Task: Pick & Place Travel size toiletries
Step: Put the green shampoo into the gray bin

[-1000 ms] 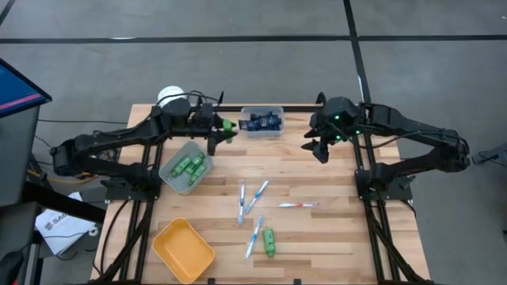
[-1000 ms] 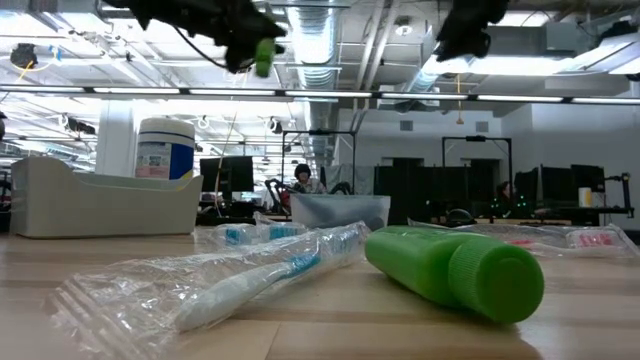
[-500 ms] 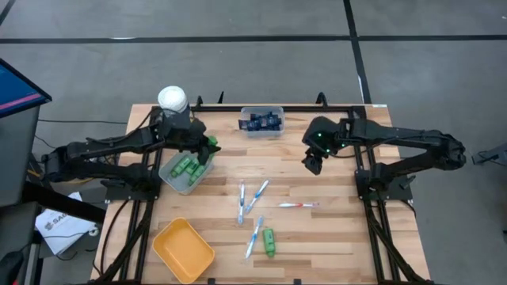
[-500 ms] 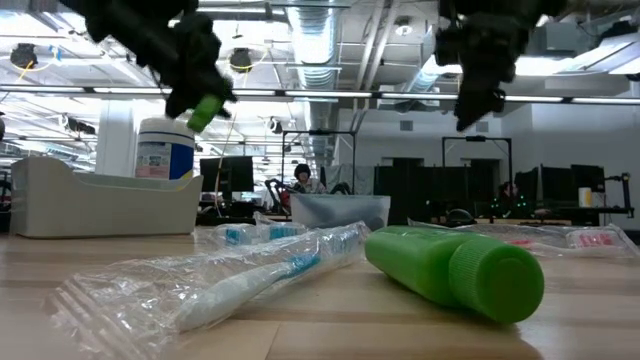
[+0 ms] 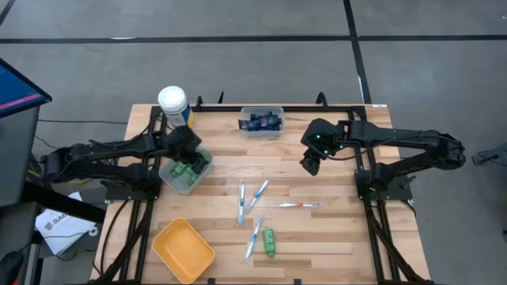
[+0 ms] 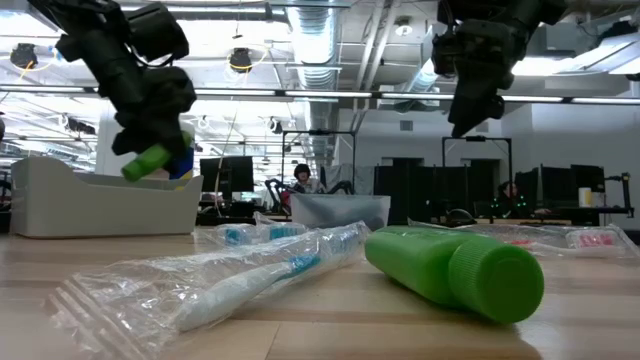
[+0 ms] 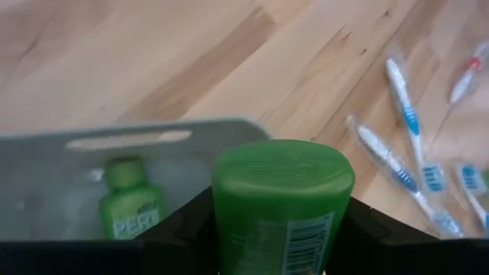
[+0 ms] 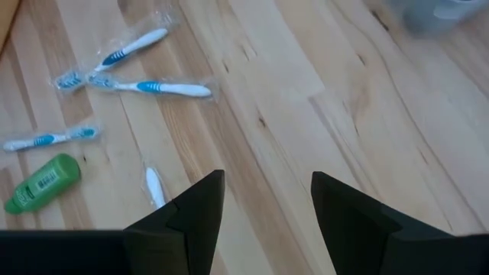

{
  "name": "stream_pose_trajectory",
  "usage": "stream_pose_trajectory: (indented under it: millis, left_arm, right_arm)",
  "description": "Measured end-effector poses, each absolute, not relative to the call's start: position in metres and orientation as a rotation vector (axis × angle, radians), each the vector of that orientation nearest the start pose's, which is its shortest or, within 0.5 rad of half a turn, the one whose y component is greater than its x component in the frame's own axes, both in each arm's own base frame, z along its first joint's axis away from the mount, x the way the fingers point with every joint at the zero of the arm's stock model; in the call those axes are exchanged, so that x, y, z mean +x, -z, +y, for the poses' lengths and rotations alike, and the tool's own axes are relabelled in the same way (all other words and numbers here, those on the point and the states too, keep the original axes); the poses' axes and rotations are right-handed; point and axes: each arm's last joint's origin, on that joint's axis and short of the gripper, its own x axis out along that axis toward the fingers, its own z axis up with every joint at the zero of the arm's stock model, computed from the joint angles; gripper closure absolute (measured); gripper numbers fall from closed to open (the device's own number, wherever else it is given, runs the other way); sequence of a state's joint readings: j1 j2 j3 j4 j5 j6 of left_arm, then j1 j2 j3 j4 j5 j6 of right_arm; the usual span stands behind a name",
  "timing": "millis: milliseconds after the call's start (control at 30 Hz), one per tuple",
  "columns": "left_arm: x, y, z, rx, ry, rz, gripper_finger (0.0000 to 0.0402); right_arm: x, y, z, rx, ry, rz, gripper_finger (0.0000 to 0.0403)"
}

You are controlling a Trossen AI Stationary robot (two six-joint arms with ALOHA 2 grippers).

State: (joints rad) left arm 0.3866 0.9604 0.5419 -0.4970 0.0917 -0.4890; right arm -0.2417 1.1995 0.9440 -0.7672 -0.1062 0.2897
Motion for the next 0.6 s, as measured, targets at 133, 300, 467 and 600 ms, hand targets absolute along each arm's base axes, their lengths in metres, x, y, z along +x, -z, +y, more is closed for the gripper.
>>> stream_pose_trajectory:
  millis: [133, 300, 467, 600]
  left_arm:
    - [0.158, -0.198, 0.062, -0.689, -0.509, 0.844, 0.0244]
    - [0.151, -0.199, 0.059, -0.717, -0.526, 0.87, 0.0243]
    - [0.143, -0.201, 0.056, -0.725, -0.534, 0.896, 0.0237]
    - [0.139, -0.201, 0.054, -0.731, -0.541, 0.924, 0.0241]
  right_arm:
    - [0.222, -0.264, -0.052, 0.447, 0.272, 0.974, 0.0213]
    - [0.222, -0.264, -0.052, 0.456, 0.277, 0.969, 0.0216]
    - [0.223, -0.264, -0.052, 0.462, 0.28, 0.964, 0.0217]
    - [0.223, -0.264, -0.052, 0.462, 0.281, 0.964, 0.0217]
